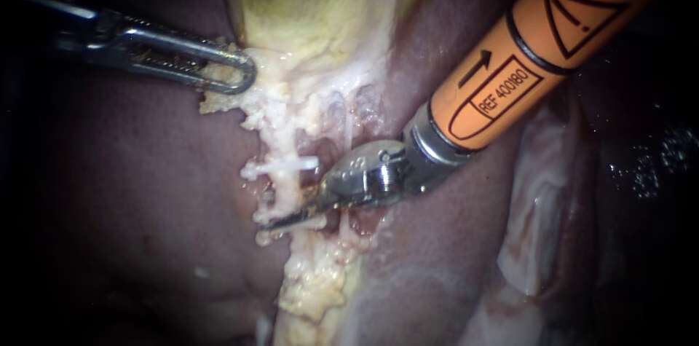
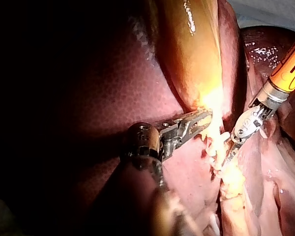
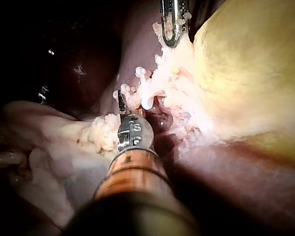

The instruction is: Go to the cutting position left tube

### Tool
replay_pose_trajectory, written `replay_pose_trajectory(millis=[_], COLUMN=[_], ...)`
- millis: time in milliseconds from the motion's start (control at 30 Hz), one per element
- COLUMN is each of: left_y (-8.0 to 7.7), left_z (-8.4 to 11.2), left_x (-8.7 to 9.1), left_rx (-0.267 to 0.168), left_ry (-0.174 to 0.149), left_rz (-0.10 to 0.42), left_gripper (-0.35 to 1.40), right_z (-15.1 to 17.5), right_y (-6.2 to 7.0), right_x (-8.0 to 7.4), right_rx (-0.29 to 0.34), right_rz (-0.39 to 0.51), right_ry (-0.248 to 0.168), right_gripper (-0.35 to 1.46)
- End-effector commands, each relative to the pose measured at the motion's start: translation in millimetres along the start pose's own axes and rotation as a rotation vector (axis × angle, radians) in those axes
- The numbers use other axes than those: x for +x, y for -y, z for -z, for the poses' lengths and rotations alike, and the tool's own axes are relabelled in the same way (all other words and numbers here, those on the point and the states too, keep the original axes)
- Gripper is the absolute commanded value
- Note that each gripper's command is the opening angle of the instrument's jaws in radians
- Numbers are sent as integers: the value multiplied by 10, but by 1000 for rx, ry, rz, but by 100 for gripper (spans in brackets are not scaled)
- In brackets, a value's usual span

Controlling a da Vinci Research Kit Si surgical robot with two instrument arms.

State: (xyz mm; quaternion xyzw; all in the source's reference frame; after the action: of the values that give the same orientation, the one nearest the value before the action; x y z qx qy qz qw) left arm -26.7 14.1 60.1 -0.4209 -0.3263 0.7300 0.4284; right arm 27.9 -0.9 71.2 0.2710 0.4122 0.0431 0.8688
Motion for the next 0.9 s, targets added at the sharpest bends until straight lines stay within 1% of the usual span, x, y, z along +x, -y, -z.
replay_pose_trajectory(millis=[33,133,167,200,267,300,367,400,500,600,667,800,833,900], left_y=[0,0,0,0,0,0,0,0,0,1,1,1,1,1], left_z=[0,0,0,0,0,1,1,1,2,2,2,3,3,4], left_x=[0,0,0,0,0,0,0,-1,-1,-1,-1,-1,-1,-1], left_rx=[0,0,0,0,0,0,0,0,-1,-1,-1,-1,-1,-1], left_ry=[0,0,0,0,0,0,0,0,0,0,0,1,1,1], left_rz=[-4,-4,-4,-4,-4,-4,-4,-4,-4,-4,-4,-4,-4,-4], left_gripper=[-35,-35,-35,-35,-35,-35,-35,-35,-35,-35,-35,-35,-35,-35], right_z=[0,0,1,1,2,3,5,6,11,15,17,17,18,19], right_y=[0,0,0,1,1,1,1,0,-2,-5,-8,-16,-18,-19], right_x=[0,0,0,-1,-2,-3,-5,-6,-11,-17,-21,-26,-28,-29], right_rx=[0,1,1,2,0,-1,1,6,14,27,44,96,115,142], right_rz=[0,0,1,1,2,-2,-5,-9,-12,-19,-40,-73,-76,-88], right_ry=[0,0,0,3,-12,-20,-44,-57,-72,-111,-147,-229,-258,-285], right_gripper=[25,32,39,61,98,111,126,130,135,138,140,140,141,141])
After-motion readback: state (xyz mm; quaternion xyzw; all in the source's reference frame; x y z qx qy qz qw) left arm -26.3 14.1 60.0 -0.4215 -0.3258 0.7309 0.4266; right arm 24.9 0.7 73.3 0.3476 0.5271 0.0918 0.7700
